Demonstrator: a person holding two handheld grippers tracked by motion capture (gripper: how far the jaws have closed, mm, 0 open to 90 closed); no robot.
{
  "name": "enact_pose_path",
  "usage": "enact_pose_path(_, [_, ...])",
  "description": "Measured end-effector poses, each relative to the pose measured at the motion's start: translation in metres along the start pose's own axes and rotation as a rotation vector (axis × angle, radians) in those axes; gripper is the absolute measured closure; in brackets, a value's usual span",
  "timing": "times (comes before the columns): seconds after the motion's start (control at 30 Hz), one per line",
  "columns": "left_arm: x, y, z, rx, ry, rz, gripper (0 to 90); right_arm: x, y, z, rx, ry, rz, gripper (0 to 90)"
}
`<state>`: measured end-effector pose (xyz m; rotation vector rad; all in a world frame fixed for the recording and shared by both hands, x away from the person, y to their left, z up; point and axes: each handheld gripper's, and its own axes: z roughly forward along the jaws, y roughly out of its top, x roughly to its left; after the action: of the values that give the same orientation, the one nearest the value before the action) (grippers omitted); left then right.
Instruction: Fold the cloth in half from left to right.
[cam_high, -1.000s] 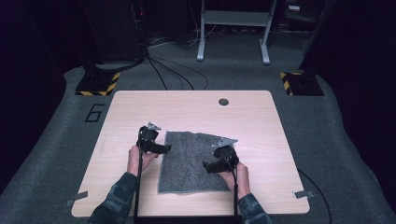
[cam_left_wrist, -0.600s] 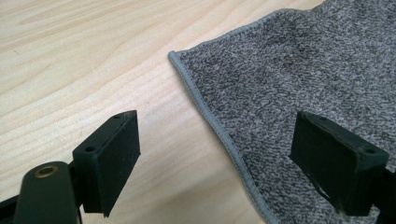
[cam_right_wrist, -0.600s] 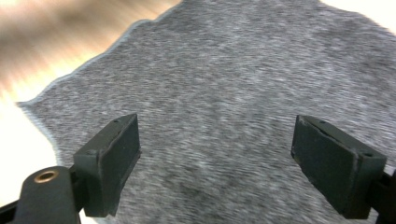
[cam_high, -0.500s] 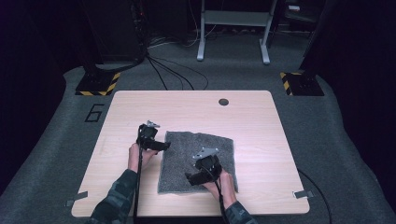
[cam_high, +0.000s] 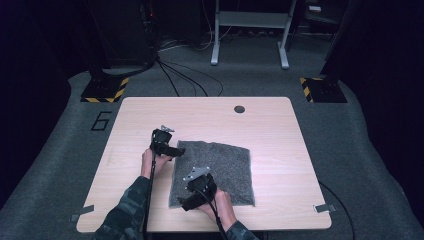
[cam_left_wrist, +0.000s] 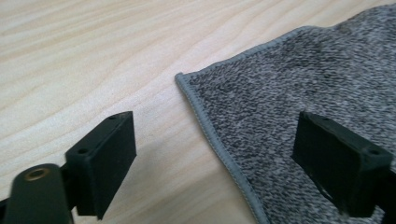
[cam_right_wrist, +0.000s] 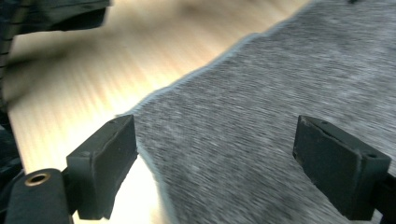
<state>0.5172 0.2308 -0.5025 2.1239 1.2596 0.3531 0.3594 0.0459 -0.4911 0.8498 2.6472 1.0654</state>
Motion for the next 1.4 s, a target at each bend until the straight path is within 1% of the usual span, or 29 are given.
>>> enact_pose_path(0.07, [0.002, -0.001, 0.005, 0.007, -0.001, -0.012, 12.0, 0.005, 0.003, 0.005, 0.014, 0.009, -0.033, 12.4])
enact_pose_path(0.13, [0.003, -0.001, 0.006, 0.009, -0.002, -0.008, 11.9, 0.009, 0.004, 0.009, 0.004, 0.006, -0.033, 12.5])
enact_pose_path(0.17, [0.004, -0.001, 0.007, 0.014, -0.006, -0.007, 13.4, 0.015, 0.007, 0.012, 0.032, 0.020, -0.058, 14.4])
enact_pose_path(0.27, [0.004, 0.000, 0.010, 0.008, -0.004, -0.003, 15.9, 0.021, 0.010, 0.018, 0.015, 0.009, -0.073, 16.7])
enact_pose_path(0.3, [0.004, 0.002, 0.010, 0.003, -0.003, 0.004, 17.4, 0.026, 0.013, 0.021, 0.041, 0.024, -0.086, 20.3])
enact_pose_path(0.33, [0.004, 0.002, 0.010, 0.003, -0.003, 0.004, 19.2, 0.026, 0.013, 0.021, 0.041, 0.024, -0.086, 20.3])
enact_pose_path(0.4, [0.004, 0.005, 0.010, 0.002, 0.000, 0.016, 21.8, 0.033, 0.015, 0.026, 0.044, 0.023, -0.086, 26.6])
enact_pose_path(0.43, [0.004, 0.005, 0.010, 0.002, 0.004, 0.016, 23.1, 0.035, 0.014, 0.029, 0.033, 0.015, -0.089, 29.2])
enact_pose_path(0.47, [0.004, 0.005, 0.010, 0.002, 0.004, 0.016, 24.4, 0.035, 0.014, 0.029, 0.033, 0.015, -0.089, 29.2])
enact_pose_path(0.5, [0.004, 0.006, 0.010, -0.002, 0.007, 0.015, 25.8, 0.037, 0.014, 0.032, 0.058, 0.018, -0.104, 33.6])
enact_pose_path(0.57, [0.005, 0.008, 0.009, -0.011, 0.013, 0.014, 27.0, 0.038, 0.013, 0.034, 0.052, 0.015, -0.104, 35.1])
enact_pose_path(0.6, [0.004, 0.009, 0.009, -0.020, 0.015, 0.011, 30.3, 0.038, 0.013, 0.035, 0.069, 0.013, -0.097, 38.7])
enact_pose_path(0.63, [0.004, 0.009, 0.010, -0.021, 0.022, 0.025, 31.8, 0.038, 0.012, 0.036, 0.060, 0.013, -0.101, 39.7])
enact_pose_path(0.7, [0.003, 0.009, 0.010, -0.018, 0.022, 0.022, 35.3, 0.038, 0.012, 0.036, 0.058, 0.011, -0.097, 40.8])
enact_pose_path(0.73, [0.002, 0.010, 0.012, -0.017, 0.024, 0.031, 35.3, 0.037, 0.012, 0.036, 0.070, 0.009, -0.098, 42.6])
enact_pose_path(0.77, [0.002, 0.010, 0.012, -0.015, 0.027, 0.042, 37.1, 0.037, 0.011, 0.037, 0.057, 0.004, -0.098, 43.6])
enact_pose_path(0.8, [0.001, 0.010, 0.013, -0.015, 0.031, 0.043, 38.7, 0.038, 0.011, 0.037, 0.066, 0.012, -0.086, 43.8])
enact_pose_path(0.83, [-0.001, 0.010, 0.016, -0.008, 0.031, 0.048, 42.9, 0.036, 0.010, 0.038, 0.065, 0.026, -0.090, 45.3])
enact_pose_path(0.9, [-0.002, 0.010, 0.017, -0.003, 0.035, 0.047, 43.8, 0.036, 0.011, 0.039, 0.067, 0.027, -0.090, 46.2])
enact_pose_path(1.0, [-0.004, 0.011, 0.018, 0.004, 0.031, 0.065, 48.7, 0.036, 0.011, 0.039, 0.080, 0.025, -0.083, 48.7])
enact_pose_path(1.07, [-0.005, 0.011, 0.017, 0.009, 0.022, 0.068, 54.0, 0.035, 0.011, 0.040, 0.069, 0.015, -0.082, 51.4])
enact_pose_path(1.1, [-0.006, 0.011, 0.017, 0.004, 0.026, 0.076, 54.0, 0.035, 0.011, 0.040, 0.069, 0.015, -0.082, 51.4])
enact_pose_path(1.13, [-0.008, 0.011, 0.018, 0.000, 0.037, 0.075, 56.2, 0.034, 0.011, 0.040, 0.070, 0.017, -0.077, 52.5])
enact_pose_path(1.17, [-0.008, 0.011, 0.018, 0.002, 0.033, 0.077, 58.9, 0.034, 0.011, 0.039, 0.077, 0.021, -0.060, 53.8])
enact_pose_path(1.23, [-0.011, 0.011, 0.018, 0.007, 0.031, 0.092, 65.5, 0.036, 0.010, 0.040, 0.064, 0.001, -0.044, 58.4])
enact_pose_path(1.27, [-0.012, 0.011, 0.018, 0.005, 0.031, 0.092, 67.3, 0.036, 0.011, 0.039, 0.074, -0.004, -0.046, 60.1])
enact_pose_path(1.3, [-0.012, 0.012, 0.017, 0.017, 0.026, 0.101, 69.1, 0.036, 0.010, 0.039, 0.068, -0.013, -0.052, 62.3])
enact_pose_path(1.33, [-0.012, 0.012, 0.017, 0.017, 0.026, 0.101, 70.7, 0.035, 0.009, 0.040, 0.054, -0.025, -0.076, 64.1])
enact_pose_path(1.4, [-0.013, 0.011, 0.018, 0.002, 0.024, 0.103, 74.5, 0.034, 0.009, 0.039, 0.059, -0.028, -0.081, 65.8])
